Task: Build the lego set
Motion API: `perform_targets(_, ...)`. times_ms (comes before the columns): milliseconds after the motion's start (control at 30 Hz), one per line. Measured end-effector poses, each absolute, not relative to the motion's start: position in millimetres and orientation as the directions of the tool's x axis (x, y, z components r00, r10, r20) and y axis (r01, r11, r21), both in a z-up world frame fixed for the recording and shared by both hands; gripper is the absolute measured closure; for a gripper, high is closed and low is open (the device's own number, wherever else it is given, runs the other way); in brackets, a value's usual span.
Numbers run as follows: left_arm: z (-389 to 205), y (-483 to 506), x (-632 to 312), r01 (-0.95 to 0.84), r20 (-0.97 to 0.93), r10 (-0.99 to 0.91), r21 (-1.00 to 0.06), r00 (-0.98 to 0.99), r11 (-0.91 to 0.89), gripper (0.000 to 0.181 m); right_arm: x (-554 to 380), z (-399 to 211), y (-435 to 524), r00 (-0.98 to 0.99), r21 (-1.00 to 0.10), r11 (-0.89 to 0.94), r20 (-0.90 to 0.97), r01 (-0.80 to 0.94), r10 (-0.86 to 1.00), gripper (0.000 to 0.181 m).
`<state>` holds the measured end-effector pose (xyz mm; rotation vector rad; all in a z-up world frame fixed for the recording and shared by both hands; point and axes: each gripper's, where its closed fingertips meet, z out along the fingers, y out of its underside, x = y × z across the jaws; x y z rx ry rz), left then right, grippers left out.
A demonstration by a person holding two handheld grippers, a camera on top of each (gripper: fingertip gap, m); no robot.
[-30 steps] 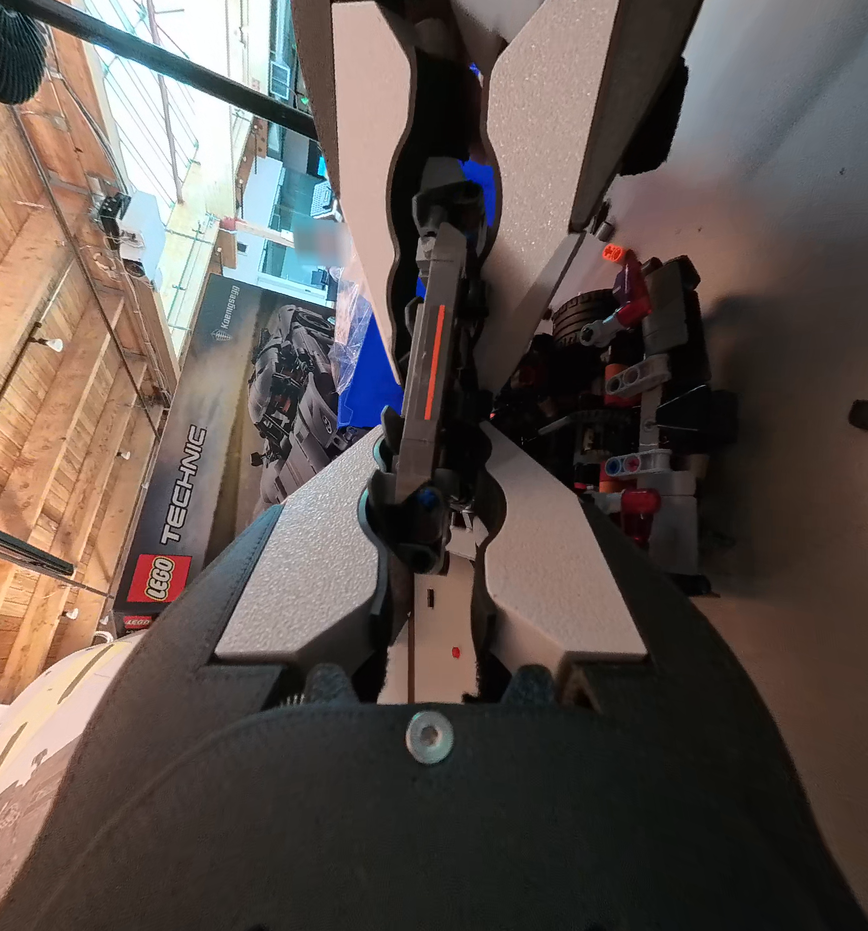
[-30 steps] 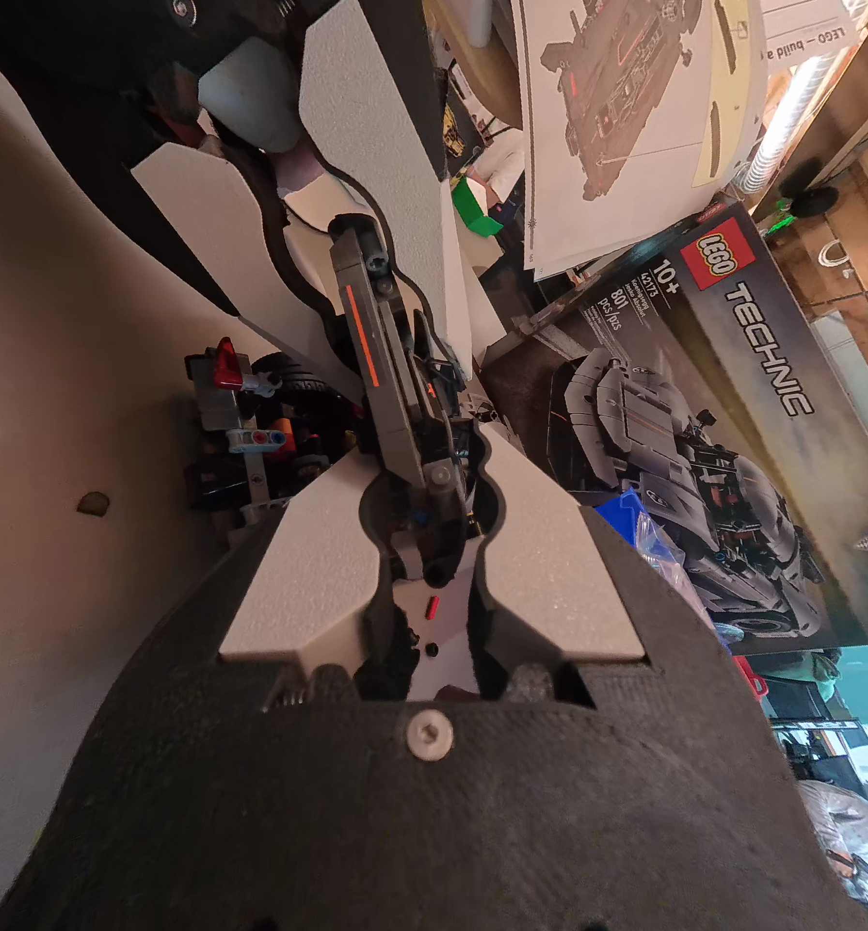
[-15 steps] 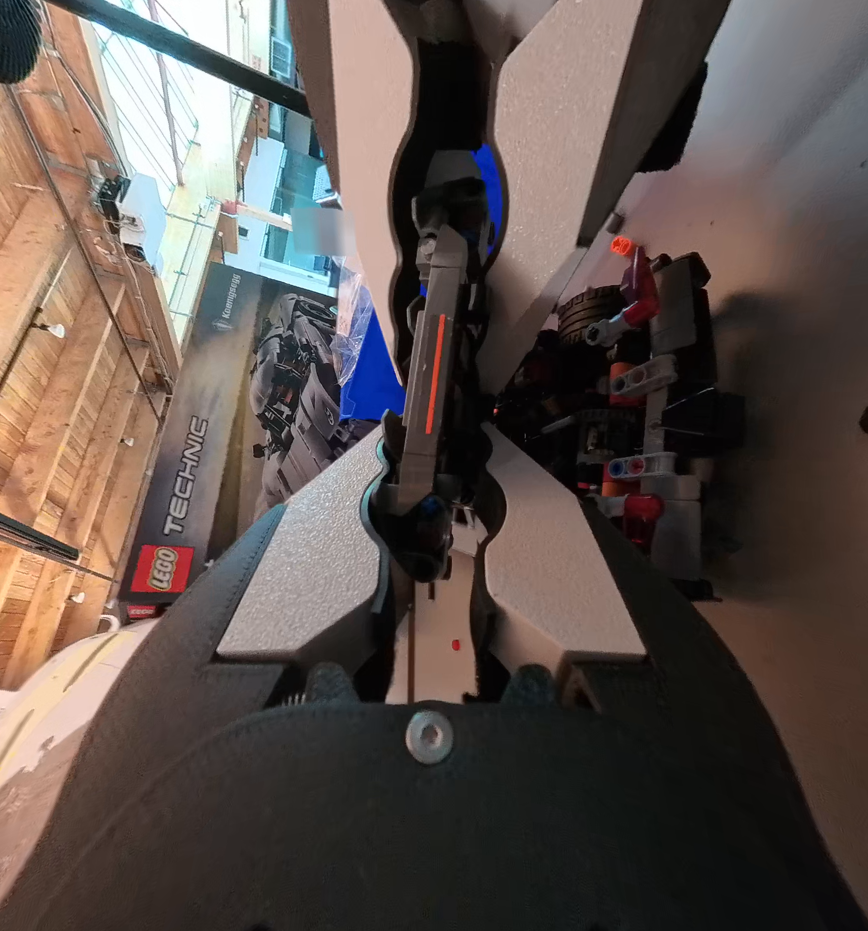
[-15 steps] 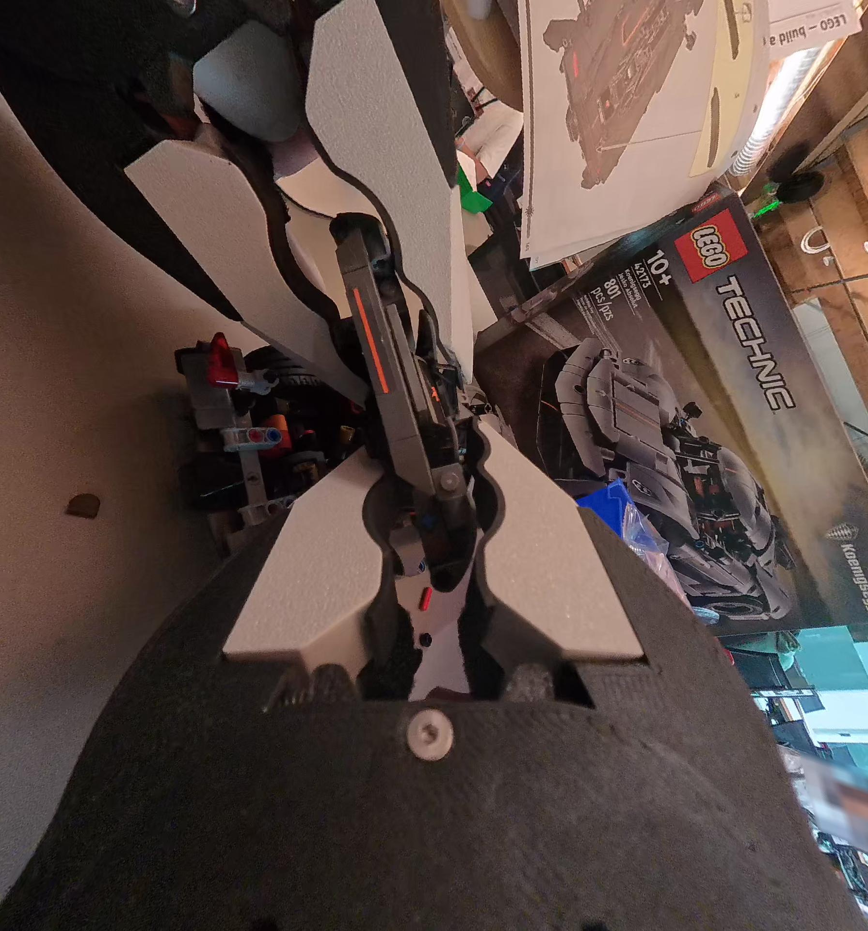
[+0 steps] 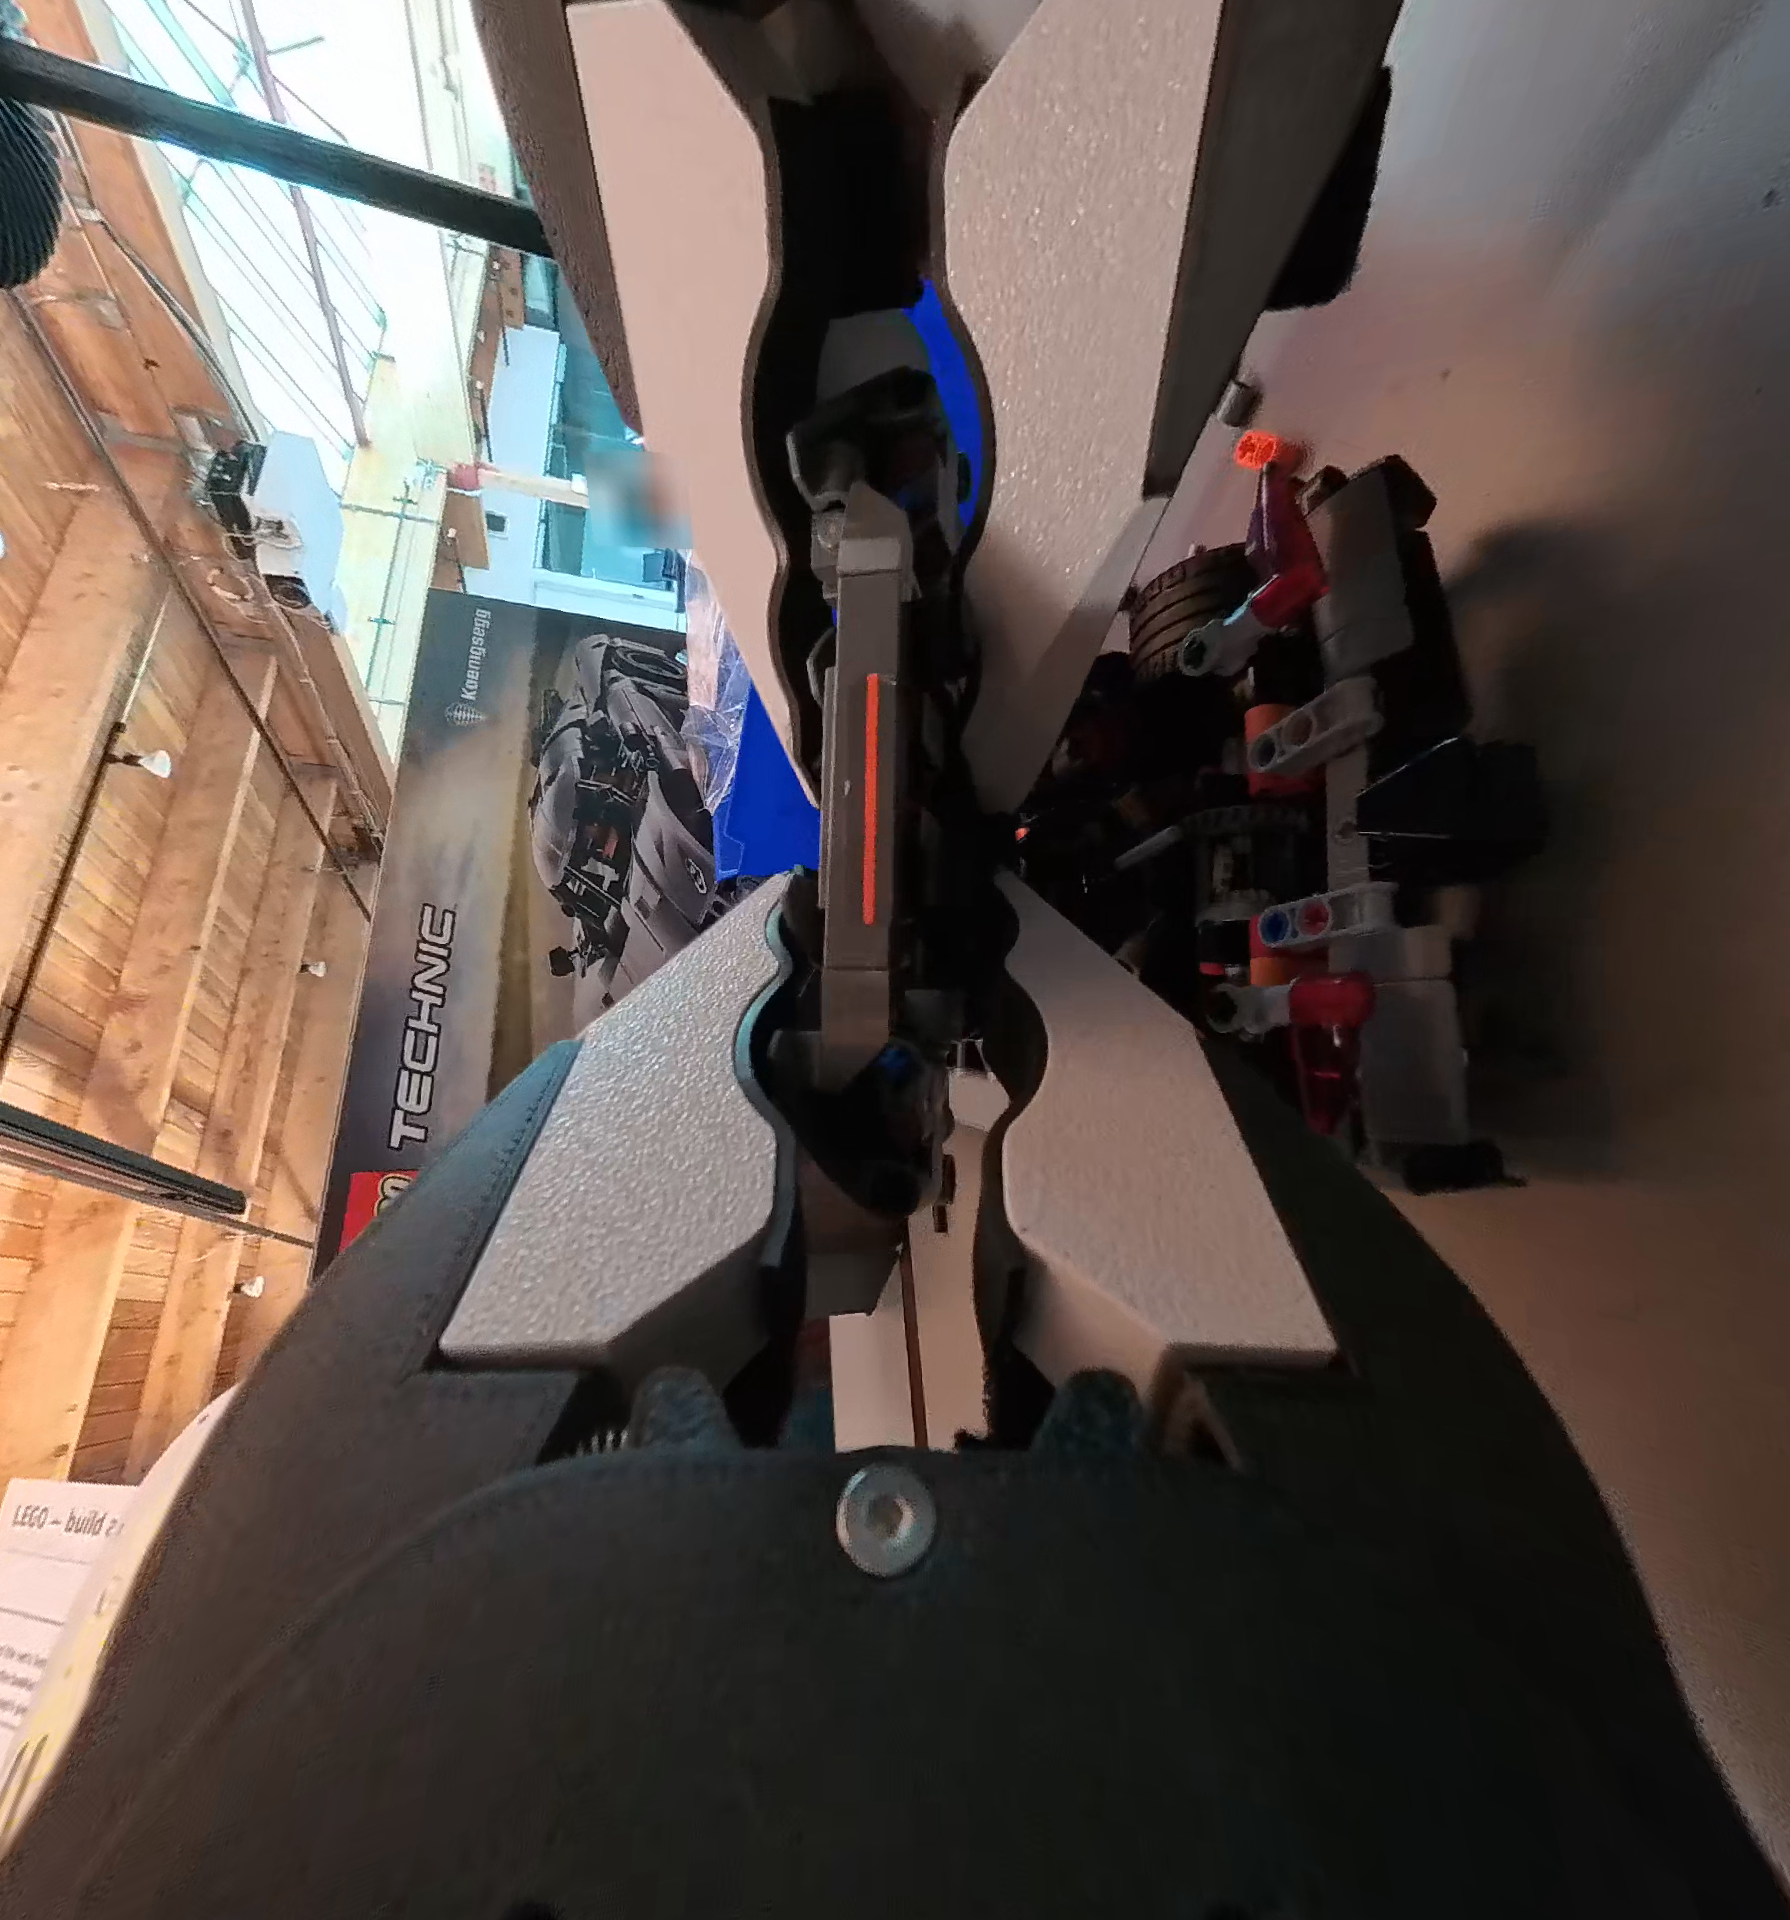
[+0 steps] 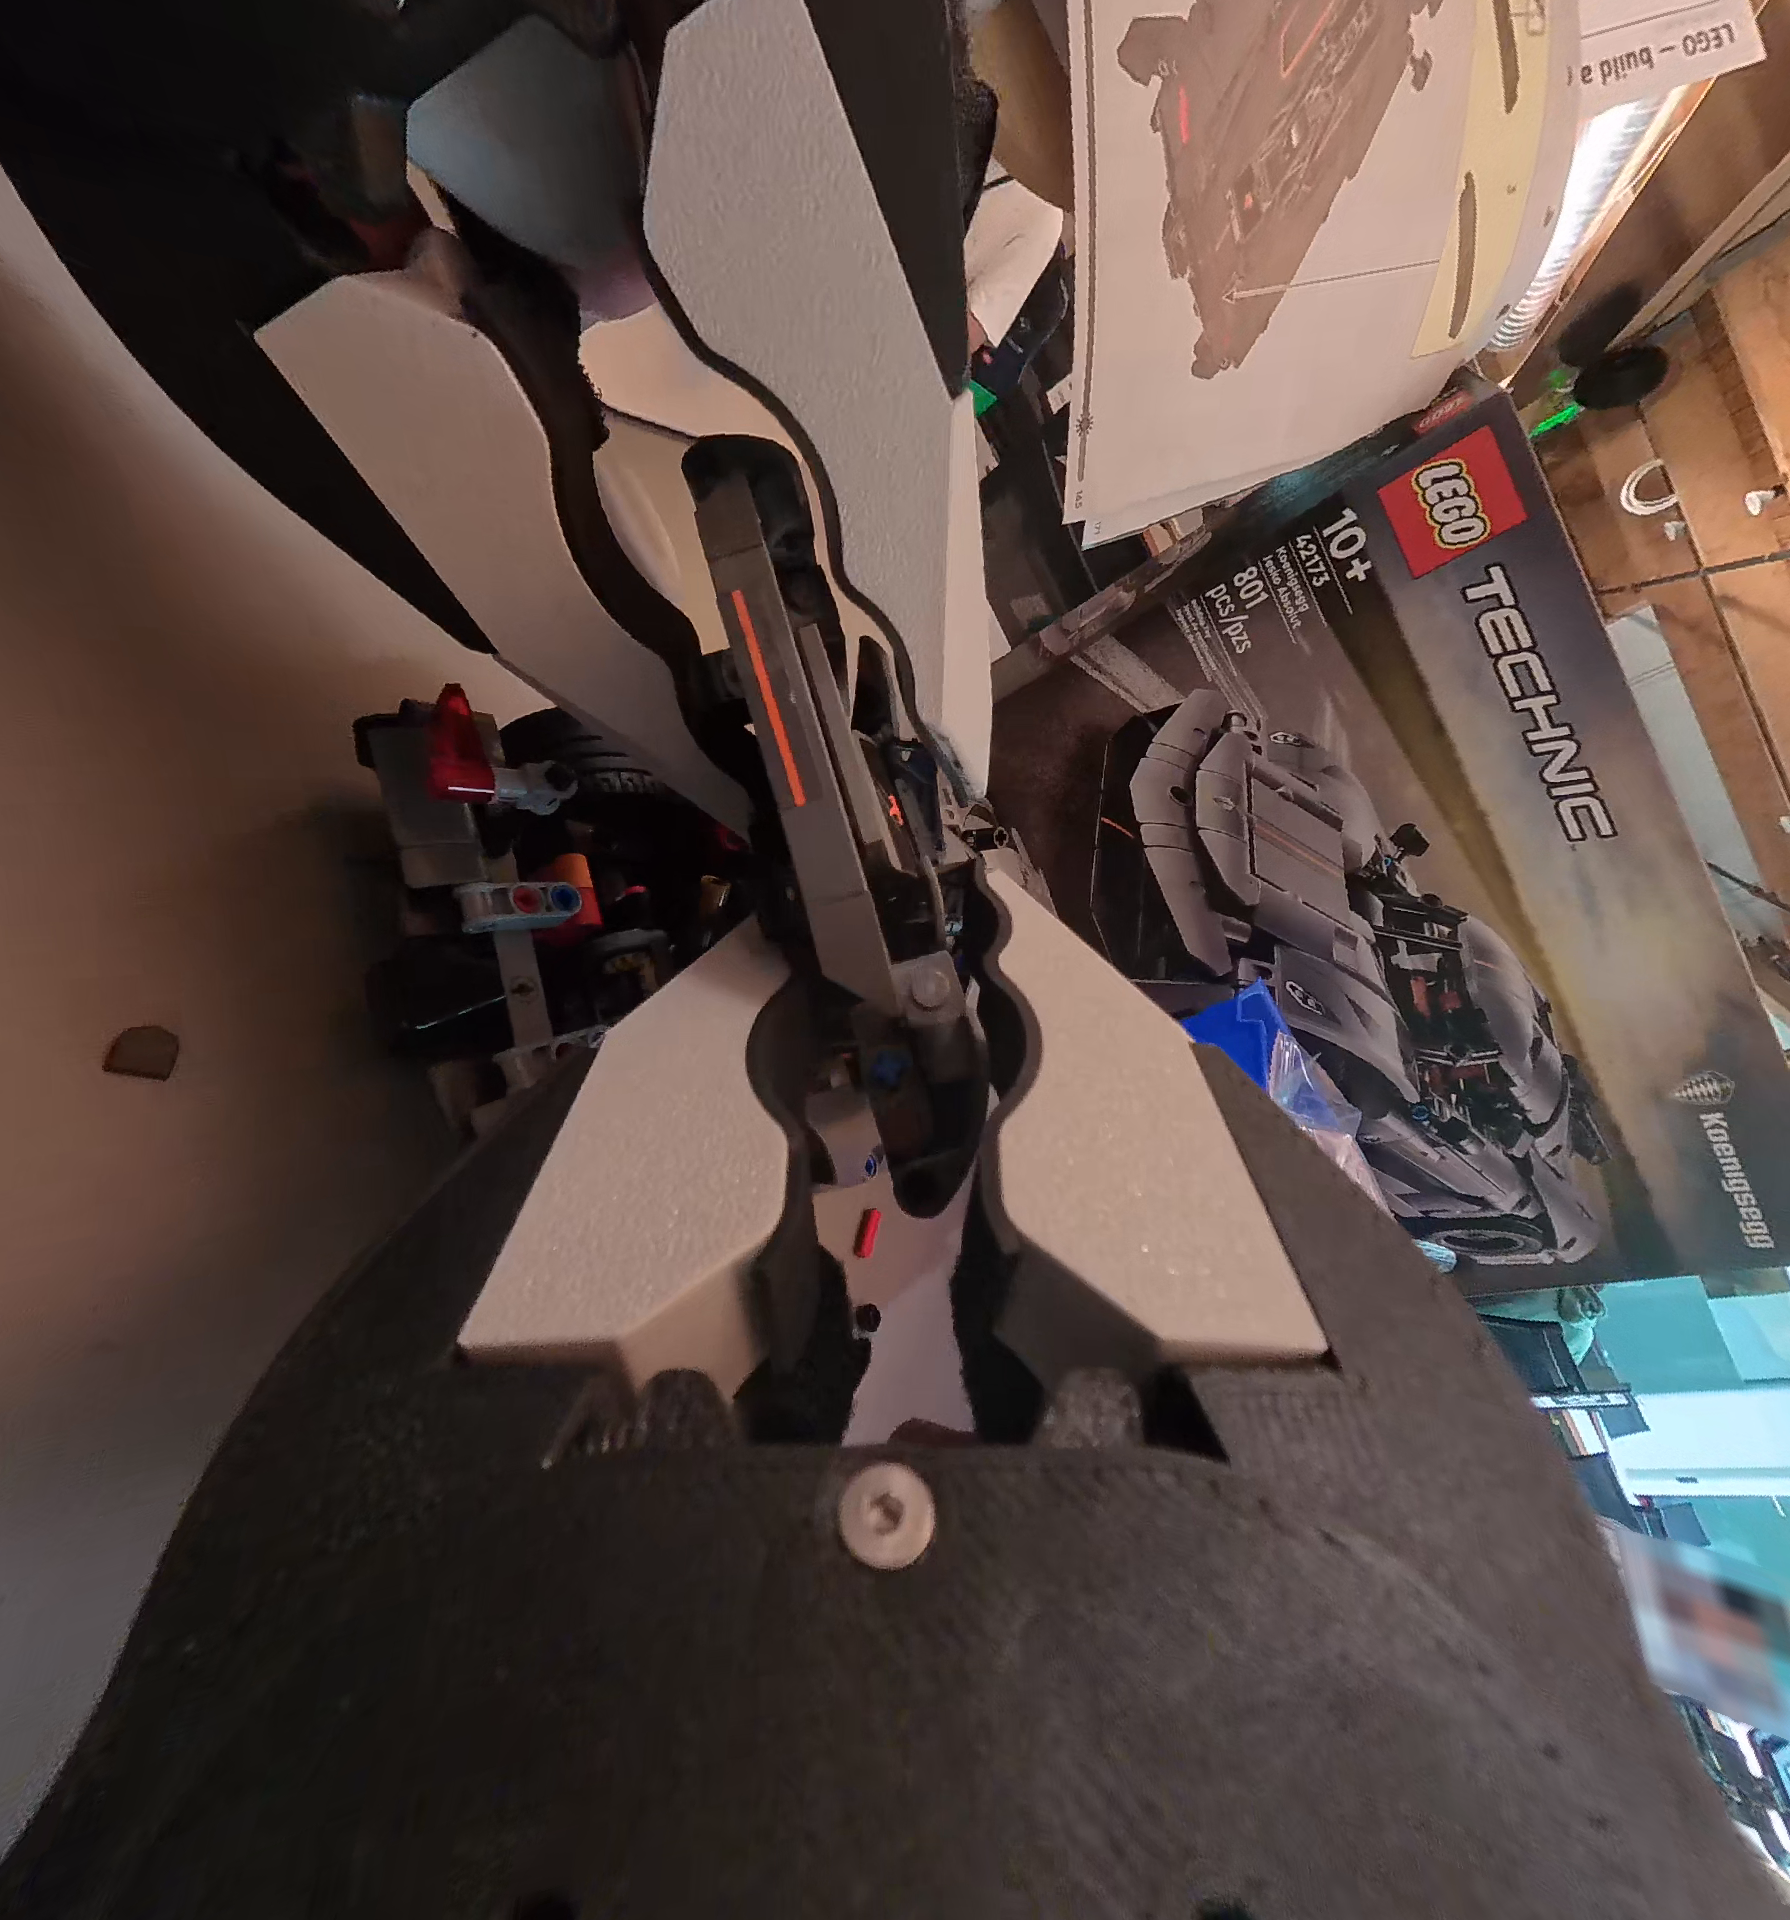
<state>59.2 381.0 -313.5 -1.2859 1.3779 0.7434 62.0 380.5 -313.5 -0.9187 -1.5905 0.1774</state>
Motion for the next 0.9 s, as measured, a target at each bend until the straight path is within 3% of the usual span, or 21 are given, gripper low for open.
perform_targets(267,-312.1,383.4,59.7,-0.940,-0.931,-0.306,-0.271,0.200,0.209,0.155,62.9,-312.4,383.2,0.053,-0.596,0.666,0.761,0.448,0.646,0.158)
perform_targets(600,-310.3,384.3,60.5,-0.913,-0.901,-0.346,-0.348,0.262,0.214,0.156,62.5,-312.1,387.4,-0.003,-0.729,0.595,0.632,0.338,0.775,0.151)
perform_targets(900,-309.7,383.3,58.7,-0.891,-0.873,-0.390,-0.397,0.292,0.221,0.158,58.9,-310.0,384.6,-0.051,-0.744,0.598,0.613,0.297,0.788,0.155)
